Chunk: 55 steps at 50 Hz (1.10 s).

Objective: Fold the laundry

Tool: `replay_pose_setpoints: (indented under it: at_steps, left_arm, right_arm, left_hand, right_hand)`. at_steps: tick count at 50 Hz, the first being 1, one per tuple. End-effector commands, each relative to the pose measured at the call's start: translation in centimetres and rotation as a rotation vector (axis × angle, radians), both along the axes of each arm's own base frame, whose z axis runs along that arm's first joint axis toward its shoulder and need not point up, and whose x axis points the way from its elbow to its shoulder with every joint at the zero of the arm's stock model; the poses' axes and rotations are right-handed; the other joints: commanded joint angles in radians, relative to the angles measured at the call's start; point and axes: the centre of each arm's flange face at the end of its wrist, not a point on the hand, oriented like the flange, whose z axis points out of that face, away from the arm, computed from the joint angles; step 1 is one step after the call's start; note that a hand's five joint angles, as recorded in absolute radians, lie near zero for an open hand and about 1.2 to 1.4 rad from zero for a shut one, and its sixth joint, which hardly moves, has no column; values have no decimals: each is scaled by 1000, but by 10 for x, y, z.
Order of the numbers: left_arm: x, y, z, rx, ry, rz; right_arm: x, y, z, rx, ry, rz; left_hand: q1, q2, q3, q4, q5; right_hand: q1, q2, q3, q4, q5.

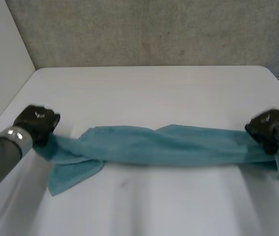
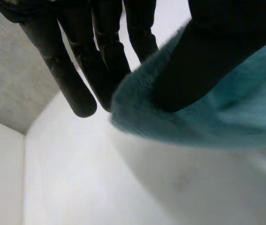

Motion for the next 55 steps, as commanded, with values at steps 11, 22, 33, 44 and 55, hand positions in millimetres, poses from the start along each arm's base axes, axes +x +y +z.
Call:
replay_pose_setpoints:
  at_steps: [11, 22, 33, 44, 55]
  left_arm:
    - [-9, -64, 275, -1061, 544, 47]
    - [-7, -64, 182, -792, 500, 85]
    - [-6, -29, 49, -401, 405, 97]
    - [6, -9, -4, -230, 362, 127]
    - [12, -11, -3, -235, 365, 148]
  right_arm:
    - [37, -48, 263, -1201, -542, -72]
    - [47, -40, 185, -976, -502, 15]
    - [49, -21, 66, -596, -441, 78]
    - [49, 12, -25, -263, -408, 97]
    - [26, 8, -37, -147, -589, -79]
  left_hand:
    - [258, 196, 203, 201, 255]
    - [258, 196, 203, 201, 255]
    - [258, 196, 203, 201, 255]
    - [258, 196, 203, 201, 255]
    - [258, 196, 203, 201, 255]
  right_hand:
    - [432, 218, 212, 208, 239]
    - [432, 218, 212, 208, 239]
    - [432, 218, 212, 208, 239]
    - [432, 218, 212, 208, 239]
    - [114, -99, -106, -110, -79]
